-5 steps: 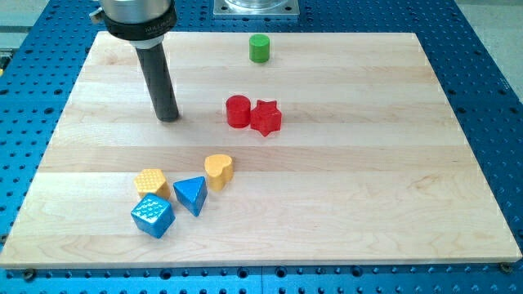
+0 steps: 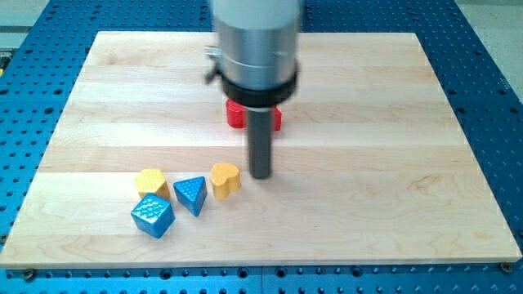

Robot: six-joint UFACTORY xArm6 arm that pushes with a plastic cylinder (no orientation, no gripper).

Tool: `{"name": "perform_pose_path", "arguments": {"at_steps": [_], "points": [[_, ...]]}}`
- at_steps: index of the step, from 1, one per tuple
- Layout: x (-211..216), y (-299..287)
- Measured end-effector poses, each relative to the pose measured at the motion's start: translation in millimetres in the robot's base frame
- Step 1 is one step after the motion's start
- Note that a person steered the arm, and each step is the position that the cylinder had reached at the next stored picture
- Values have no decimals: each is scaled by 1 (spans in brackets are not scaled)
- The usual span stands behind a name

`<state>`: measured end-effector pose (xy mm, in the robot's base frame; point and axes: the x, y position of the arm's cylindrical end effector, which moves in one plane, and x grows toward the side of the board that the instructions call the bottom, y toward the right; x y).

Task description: Slide the yellow blocks away from the blue blocks

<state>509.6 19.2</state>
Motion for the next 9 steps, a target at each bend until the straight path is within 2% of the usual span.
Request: {"name": "perform_pose_path", "arguments": {"at_steps": [1,3,5,7,9], "points": [[10,-14],[18,-130],[6,-182],[39,-196],[44,-282]]}}
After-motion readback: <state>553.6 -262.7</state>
